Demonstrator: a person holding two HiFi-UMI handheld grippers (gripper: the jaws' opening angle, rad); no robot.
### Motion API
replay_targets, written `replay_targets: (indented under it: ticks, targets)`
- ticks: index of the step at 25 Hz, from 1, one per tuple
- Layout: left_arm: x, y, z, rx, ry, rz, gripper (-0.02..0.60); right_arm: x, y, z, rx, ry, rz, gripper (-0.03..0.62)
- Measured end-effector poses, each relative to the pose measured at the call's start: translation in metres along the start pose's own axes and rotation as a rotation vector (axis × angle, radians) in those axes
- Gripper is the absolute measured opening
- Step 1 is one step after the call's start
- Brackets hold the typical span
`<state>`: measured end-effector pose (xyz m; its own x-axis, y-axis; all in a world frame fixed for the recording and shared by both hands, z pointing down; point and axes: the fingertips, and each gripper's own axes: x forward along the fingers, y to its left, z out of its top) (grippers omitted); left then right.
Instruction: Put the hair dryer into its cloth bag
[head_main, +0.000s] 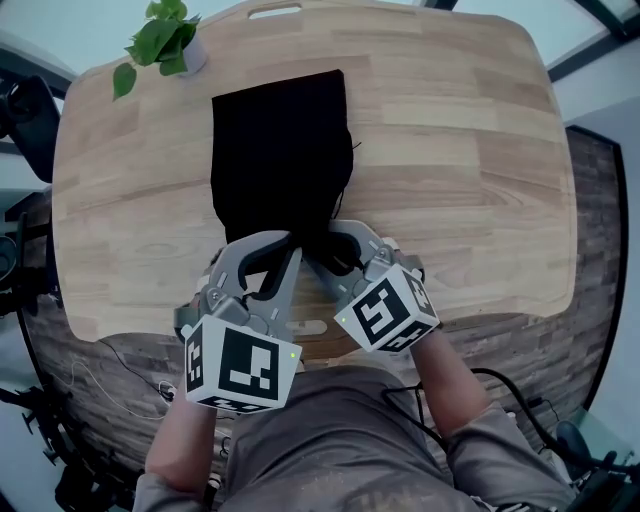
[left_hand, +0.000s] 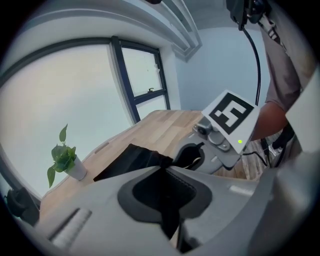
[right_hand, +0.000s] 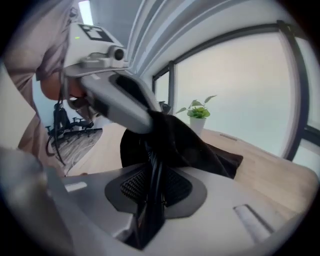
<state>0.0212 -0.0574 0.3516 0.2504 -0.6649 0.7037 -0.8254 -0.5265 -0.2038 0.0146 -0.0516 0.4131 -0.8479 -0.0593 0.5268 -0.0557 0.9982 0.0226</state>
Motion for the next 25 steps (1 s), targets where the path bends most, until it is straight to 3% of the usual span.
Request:
replay_targets:
  ticks: [5,8,11,13,14,16,18,20,25]
  targets:
    - [0.003,-0.014,-0.015,0.036,0.017,-0.028,0.017,0.010,-0.022,-0.002,0.247,0.039,-0.148,0.095]
    - [0.007,-0.008,-0.023,0.052,0.025,-0.014,0.018,0.022,-0.017,-0.004,0.298,0.031,-0.212,0.103]
    - [0.007,-0.003,-0.028,0.022,0.014,-0.010,0.018,0.026,0.005,-0.010,0.258,0.037,-0.123,0.179]
    - [0.007,-0.004,-0.029,0.013,0.010,-0.008,0.018,0.014,0.016,-0.011,0.230,0.024,-0.039,0.314]
    - [0.007,-0.005,-0.030,0.013,0.010,-0.007,0.018,0.005,0.018,-0.010,0.209,0.004,-0.007,0.321]
    - [0.006,-0.006,-0.032,0.015,0.012,-0.006,0.018,-0.017,0.012,-0.006,0.189,-0.065,0.001,0.255]
    - [0.006,-0.005,-0.033,0.018,0.013,-0.003,0.020,-0.032,-0.010,-0.010,0.211,-0.083,-0.068,0.198]
    - [0.005,-0.005,-0.034,0.016,0.016,-0.002,0.020,-0.031,-0.027,-0.023,0.177,-0.026,-0.124,0.175]
    - [0.007,-0.007,-0.027,0.030,0.021,0.000,0.020,-0.007,-0.039,-0.045,0.000,0.086,-0.120,0.129]
